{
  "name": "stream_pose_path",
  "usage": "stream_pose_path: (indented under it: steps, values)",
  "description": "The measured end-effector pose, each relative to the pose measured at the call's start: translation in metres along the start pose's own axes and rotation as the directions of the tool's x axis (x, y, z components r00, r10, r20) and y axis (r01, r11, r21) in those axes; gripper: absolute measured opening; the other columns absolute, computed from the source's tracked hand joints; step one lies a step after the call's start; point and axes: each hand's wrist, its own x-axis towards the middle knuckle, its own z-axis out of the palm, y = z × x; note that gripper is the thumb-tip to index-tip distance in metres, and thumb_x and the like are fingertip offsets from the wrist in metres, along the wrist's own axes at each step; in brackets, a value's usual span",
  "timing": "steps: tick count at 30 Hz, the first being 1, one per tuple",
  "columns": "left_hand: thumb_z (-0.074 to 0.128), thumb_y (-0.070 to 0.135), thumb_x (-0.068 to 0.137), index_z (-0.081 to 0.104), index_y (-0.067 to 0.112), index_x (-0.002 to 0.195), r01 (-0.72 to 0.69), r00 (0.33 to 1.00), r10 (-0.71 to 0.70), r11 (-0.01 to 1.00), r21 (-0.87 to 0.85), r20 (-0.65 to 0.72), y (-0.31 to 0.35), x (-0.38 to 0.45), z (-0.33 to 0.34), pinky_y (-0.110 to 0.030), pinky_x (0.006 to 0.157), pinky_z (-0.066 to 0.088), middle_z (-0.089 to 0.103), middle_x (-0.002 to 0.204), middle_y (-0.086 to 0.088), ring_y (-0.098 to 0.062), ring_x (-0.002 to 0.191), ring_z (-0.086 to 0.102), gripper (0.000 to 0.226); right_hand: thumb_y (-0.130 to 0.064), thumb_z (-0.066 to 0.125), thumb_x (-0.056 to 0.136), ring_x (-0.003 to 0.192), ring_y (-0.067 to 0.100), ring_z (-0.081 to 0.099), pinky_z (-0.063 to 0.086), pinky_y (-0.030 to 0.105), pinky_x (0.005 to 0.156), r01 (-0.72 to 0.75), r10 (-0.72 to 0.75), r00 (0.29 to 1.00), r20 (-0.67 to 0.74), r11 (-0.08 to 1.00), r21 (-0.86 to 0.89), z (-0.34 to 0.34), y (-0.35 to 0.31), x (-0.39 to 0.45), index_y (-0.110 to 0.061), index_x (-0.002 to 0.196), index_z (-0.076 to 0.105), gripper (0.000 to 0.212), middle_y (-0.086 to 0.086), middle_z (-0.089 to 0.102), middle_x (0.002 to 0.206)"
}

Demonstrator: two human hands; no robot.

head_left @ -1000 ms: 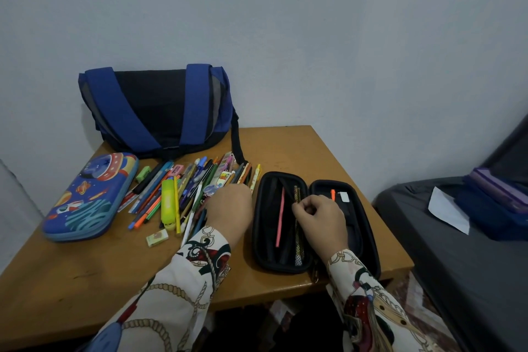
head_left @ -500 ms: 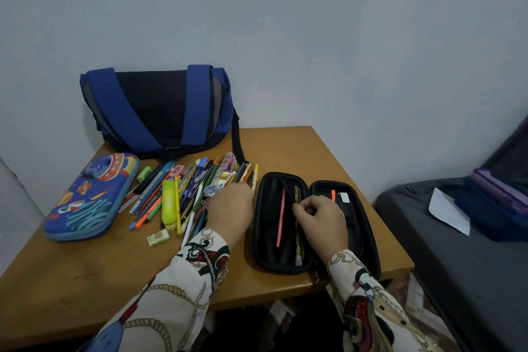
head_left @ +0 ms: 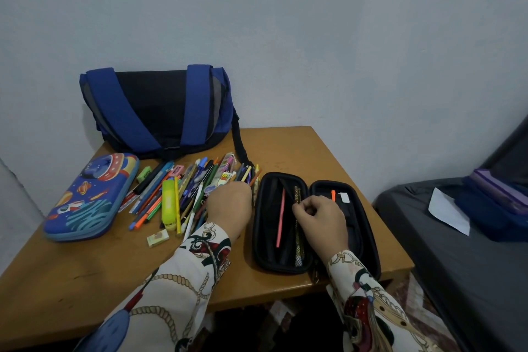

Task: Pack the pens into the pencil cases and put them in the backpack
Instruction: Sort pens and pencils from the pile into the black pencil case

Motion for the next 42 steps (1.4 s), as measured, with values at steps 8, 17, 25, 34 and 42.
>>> stream_pose_path:
  steps: [8, 17, 25, 34, 42]
  values:
    - [0.050, 0.018, 0.092, 0.040, 0.012, 0.061, 0.079, 0.995, -0.095, 0.922, -0.379, -0.022, 0.006, 0.016, -0.019, -0.031, 0.048, 0.031, 0.040, 0.059, -0.001, -0.018, 0.052, 0.041, 0.034, -0.030, 0.064, 0.087, 0.072, 0.014, 0.056, 0.049, 0.047, 0.089, 0.004, -0.004, 1.000, -0.004, 1.000, -0.005, 0.001, 0.001, 0.001, -0.023, 0.060, 0.058, 0.028, -0.005, 0.056, 0.065]
    - [0.054, 0.015, 0.093, 0.040, 0.012, 0.058, 0.066, 0.988, -0.002, 0.908, -0.414, 0.152, 0.031, -0.001, 0.002, -0.028, 0.046, 0.033, 0.041, 0.055, -0.002, -0.018, 0.046, 0.040, 0.037, -0.029, 0.064, 0.086, 0.072, 0.014, 0.055, 0.049, 0.046, 0.081, 0.020, -0.021, 0.999, -0.030, 1.000, -0.013, 0.003, 0.001, 0.000, -0.022, 0.060, 0.058, 0.028, -0.004, 0.057, 0.065]
    - [0.050, 0.019, 0.096, 0.045, 0.020, 0.063, -0.056, 0.979, 0.092, 0.979, -0.195, 0.182, 0.047, -0.020, 0.002, -0.029, 0.047, 0.034, 0.043, 0.059, 0.000, -0.022, 0.052, 0.048, 0.033, -0.026, 0.064, 0.087, 0.073, 0.015, 0.055, 0.048, 0.047, 0.084, 0.019, -0.019, 0.999, -0.033, 1.000, -0.014, 0.003, 0.001, 0.000, -0.020, 0.061, 0.060, 0.027, -0.002, 0.057, 0.066]
    - [0.044, 0.023, 0.099, 0.064, 0.012, 0.094, -0.064, 0.995, 0.088, 0.907, -0.417, 0.039, 0.031, -0.015, 0.000, -0.032, 0.063, 0.049, 0.062, 0.080, -0.004, -0.022, 0.072, 0.059, 0.023, -0.029, 0.064, 0.088, 0.074, 0.014, 0.056, 0.048, 0.046, 0.086, 0.014, -0.014, 0.999, -0.031, 1.000, -0.004, 0.002, 0.001, 0.000, -0.021, 0.063, 0.061, 0.026, -0.004, 0.058, 0.068]
    - [0.051, 0.014, 0.096, 0.052, 0.012, 0.082, 0.045, 0.999, -0.044, 0.964, -0.263, 0.013, 0.001, -0.001, 0.006, -0.033, 0.063, 0.044, 0.056, 0.081, -0.005, -0.026, 0.076, 0.056, 0.014, -0.028, 0.064, 0.088, 0.072, 0.014, 0.056, 0.049, 0.047, 0.087, 0.004, -0.004, 1.000, -0.020, 1.000, -0.001, 0.002, 0.001, 0.000, -0.021, 0.062, 0.062, 0.027, -0.002, 0.058, 0.066]
